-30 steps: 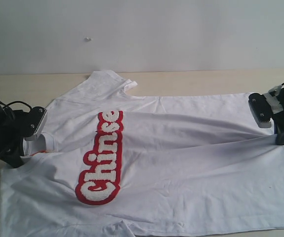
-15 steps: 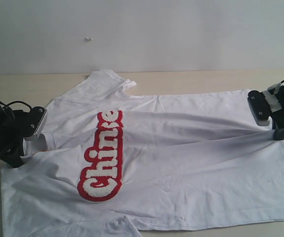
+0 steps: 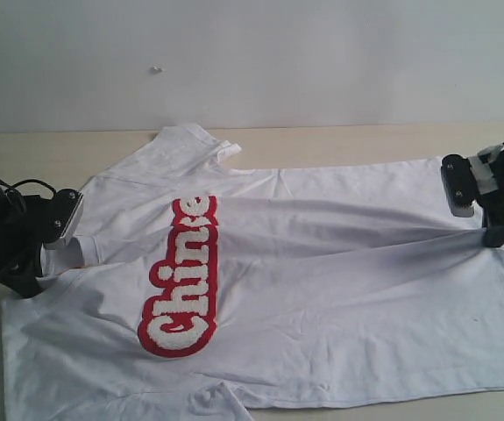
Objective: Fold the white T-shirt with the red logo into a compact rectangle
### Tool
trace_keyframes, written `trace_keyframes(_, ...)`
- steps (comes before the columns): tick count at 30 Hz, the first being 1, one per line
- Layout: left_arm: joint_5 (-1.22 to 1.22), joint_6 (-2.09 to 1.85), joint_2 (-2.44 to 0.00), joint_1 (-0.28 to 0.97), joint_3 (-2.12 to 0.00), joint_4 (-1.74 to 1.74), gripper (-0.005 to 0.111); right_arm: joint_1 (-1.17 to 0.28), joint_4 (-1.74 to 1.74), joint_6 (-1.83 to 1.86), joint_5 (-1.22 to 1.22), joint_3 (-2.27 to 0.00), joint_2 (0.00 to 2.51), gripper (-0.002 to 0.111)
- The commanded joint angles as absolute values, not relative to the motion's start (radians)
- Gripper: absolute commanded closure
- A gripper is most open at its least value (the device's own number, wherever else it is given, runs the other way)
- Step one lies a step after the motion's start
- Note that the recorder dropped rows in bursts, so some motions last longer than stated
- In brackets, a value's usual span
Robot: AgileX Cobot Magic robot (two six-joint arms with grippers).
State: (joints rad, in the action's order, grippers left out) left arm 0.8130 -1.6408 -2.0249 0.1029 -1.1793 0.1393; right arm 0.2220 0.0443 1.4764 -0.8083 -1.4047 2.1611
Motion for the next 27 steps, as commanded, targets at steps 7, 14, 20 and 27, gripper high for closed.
trace_keyframes(7,0.808,-1.636,-2.04,0.101,-1.172,0.146,0.107,0.224,0.0,1.453,-0.685,-1.393,2.199,0.108)
trace_keyframes(14,0.833,-1.619,-2.04,0.101,-1.172,0.146,0.107,0.224,0.0,1.433,-0.647,-1.393,2.199,0.108)
trace_keyframes(20,0.776,-1.565,-2.038,0.101,-1.172,0.14,0.107,0.224,0.047,1.43,-0.648,-1.396,2.197,0.108)
trace_keyframes(27,0.656,-1.497,-1.99,0.101,-1.175,0.13,0.107,0.222,0.033,1.429,-0.64,-1.395,2.139,0.108)
